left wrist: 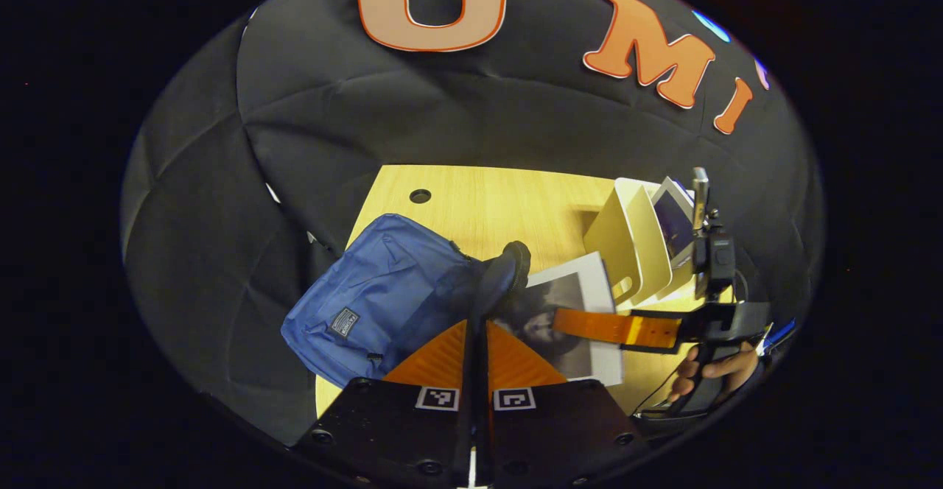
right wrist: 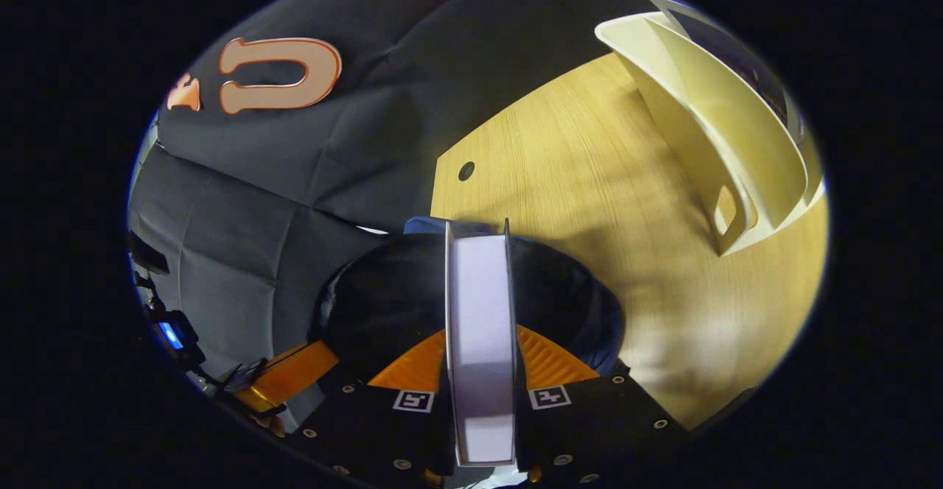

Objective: Open the schoolbag, grab two books from the bookshelf and put them into the schoolbag.

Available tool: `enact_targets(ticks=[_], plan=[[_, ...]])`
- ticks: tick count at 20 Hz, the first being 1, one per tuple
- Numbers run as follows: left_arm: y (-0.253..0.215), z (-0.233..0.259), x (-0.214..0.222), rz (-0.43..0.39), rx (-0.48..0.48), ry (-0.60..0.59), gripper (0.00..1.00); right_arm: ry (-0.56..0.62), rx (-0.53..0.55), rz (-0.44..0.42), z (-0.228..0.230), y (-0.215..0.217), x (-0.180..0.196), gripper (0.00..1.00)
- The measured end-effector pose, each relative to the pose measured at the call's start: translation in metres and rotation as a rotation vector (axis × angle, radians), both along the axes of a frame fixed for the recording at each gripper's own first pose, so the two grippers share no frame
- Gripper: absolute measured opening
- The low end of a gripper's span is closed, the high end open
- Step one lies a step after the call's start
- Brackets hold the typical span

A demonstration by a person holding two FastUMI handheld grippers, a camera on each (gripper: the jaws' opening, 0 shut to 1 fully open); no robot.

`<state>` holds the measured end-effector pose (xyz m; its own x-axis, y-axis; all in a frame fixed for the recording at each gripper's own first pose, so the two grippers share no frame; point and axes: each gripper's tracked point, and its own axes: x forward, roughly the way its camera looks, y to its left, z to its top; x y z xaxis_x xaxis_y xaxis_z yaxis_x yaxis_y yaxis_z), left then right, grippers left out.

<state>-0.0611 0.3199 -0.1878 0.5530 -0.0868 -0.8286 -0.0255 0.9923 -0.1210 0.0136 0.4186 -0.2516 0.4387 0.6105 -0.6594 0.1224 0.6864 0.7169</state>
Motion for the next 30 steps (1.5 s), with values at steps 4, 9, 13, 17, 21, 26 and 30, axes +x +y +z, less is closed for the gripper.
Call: enact_targets(ticks=[4, 9, 13, 17, 21, 26, 30], plan=[[-0.001, 0.005, -0.001, -0.036, 0.008, 0.006, 0.01, 0.016, 0.029, 0.013, -0.016, 0.024, -0.002, 0.32], [-0.01, 0.013, 0.001, -0.101, 0.03, 0.009, 0.01, 0.01, 0.069, -0.016, -0.025, 0.043, 0.007, 0.32], [-0.021, 0.02, 0.006, -0.147, 0.034, 0.012, 0.01, -0.008, 0.107, -0.05, -0.028, 0.05, 0.008, 0.32], [-0.027, 0.023, 0.008, -0.183, 0.037, 0.022, 0.01, -0.021, 0.137, -0.067, -0.033, 0.058, 0.007, 0.33], [-0.036, 0.024, 0.006, -0.188, 0.011, 0.045, 0.01, -0.026, 0.156, -0.088, -0.036, 0.061, 0.007, 0.33], [-0.049, 0.01, -0.001, -0.161, -0.037, 0.083, 0.01, -0.02, 0.17, -0.123, -0.039, 0.056, 0.0, 0.34], [-0.04, -0.004, -0.001, -0.072, -0.063, 0.109, 0.01, 0.104, 0.166, -0.119, -0.065, 0.059, -0.008, 0.49]])
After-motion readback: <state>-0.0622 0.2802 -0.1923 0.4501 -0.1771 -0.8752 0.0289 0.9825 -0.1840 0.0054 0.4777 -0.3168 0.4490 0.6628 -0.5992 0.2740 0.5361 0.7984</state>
